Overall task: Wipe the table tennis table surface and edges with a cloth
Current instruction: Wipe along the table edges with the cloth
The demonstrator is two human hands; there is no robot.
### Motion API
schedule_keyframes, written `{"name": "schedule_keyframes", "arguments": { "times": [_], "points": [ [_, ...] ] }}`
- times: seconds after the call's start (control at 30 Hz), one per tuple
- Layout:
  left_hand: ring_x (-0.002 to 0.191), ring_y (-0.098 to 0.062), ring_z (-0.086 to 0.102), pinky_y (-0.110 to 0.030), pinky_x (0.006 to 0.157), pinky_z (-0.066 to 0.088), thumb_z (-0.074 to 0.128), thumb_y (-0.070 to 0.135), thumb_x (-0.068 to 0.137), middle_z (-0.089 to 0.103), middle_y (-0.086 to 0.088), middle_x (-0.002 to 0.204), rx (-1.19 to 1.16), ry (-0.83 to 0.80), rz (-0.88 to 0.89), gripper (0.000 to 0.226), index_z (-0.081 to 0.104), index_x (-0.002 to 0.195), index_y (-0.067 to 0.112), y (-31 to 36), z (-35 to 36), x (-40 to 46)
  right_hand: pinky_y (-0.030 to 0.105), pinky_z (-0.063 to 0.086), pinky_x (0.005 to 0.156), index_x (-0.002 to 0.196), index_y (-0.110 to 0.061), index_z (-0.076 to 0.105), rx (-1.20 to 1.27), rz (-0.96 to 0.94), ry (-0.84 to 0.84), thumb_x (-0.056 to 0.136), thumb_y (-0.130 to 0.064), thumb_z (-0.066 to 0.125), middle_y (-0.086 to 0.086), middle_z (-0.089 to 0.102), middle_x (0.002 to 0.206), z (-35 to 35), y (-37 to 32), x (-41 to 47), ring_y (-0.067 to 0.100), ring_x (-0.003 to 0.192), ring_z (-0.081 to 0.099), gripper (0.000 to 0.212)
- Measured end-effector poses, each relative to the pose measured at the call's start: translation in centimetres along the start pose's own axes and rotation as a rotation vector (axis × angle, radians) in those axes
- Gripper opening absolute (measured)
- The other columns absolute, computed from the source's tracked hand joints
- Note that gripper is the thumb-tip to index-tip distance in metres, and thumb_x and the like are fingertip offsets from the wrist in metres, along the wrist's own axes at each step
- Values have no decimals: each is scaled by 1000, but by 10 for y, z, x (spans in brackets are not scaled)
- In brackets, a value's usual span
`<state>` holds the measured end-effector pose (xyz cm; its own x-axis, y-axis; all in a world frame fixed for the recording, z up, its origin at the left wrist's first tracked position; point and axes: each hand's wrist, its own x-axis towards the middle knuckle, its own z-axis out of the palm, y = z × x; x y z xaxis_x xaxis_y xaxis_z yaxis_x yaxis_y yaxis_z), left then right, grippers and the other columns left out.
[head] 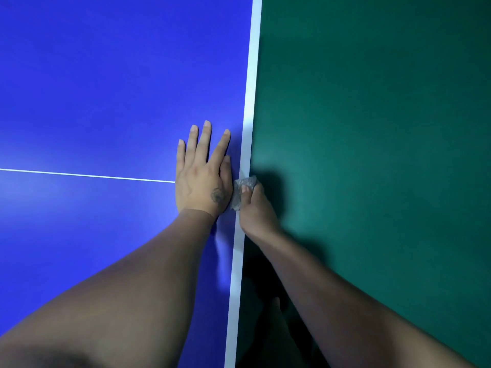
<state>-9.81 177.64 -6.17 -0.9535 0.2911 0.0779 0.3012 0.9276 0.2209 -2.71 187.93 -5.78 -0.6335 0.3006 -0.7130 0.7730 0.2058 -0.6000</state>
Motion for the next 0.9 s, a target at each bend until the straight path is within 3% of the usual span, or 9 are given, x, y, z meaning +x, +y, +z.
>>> {"name": "schedule_keyframes", "arguments": {
  "times": [0.17,0.33,0.6,0.77,0.83,0.9],
  "points": [
    [164,-35,21,-53,133,15,39,28,111,30,-9,175,-11,-5,5,52,45,163,29,2,-2,-1,32,39,96,151,-6,40,21,2,45,115,-33,33,16,51,154,5,-6,-6,32,136,54,45],
    [164,-35,21,-54,133,16,37,29,112,30,-9,175,-16,-7,2,52,44,163,28,0,0,-1,30,31,80,137,-8,46,39,-9,56,115,-36,31,18,57,144,-2,-35,22,36,128,58,39],
    [164,-34,22,-55,132,17,40,27,112,31,-8,175,-21,13,1,51,46,162,27,0,-1,1,27,31,84,143,-6,43,72,-25,81,116,-40,26,16,56,148,-30,-97,83,33,130,57,46],
    [165,-33,18,-56,132,18,37,28,112,27,-8,176,-5,-13,17,52,43,164,26,1,0,0,29,34,80,142,-13,42,87,-83,62,115,-42,31,7,60,141,-29,-79,78,26,108,60,41],
    [165,-32,16,-57,132,18,37,29,112,25,-7,177,13,-27,15,53,42,165,26,2,0,1,33,40,85,151,-14,37,78,-109,52,114,-43,33,6,57,148,-24,-64,68,28,124,61,47],
    [165,-31,16,-57,131,19,36,29,112,24,-7,177,13,-40,12,53,42,165,25,2,0,2,36,45,103,162,-17,27,77,-112,33,114,-42,34,5,47,160,-21,-57,60,27,141,53,55]
  ]
}}
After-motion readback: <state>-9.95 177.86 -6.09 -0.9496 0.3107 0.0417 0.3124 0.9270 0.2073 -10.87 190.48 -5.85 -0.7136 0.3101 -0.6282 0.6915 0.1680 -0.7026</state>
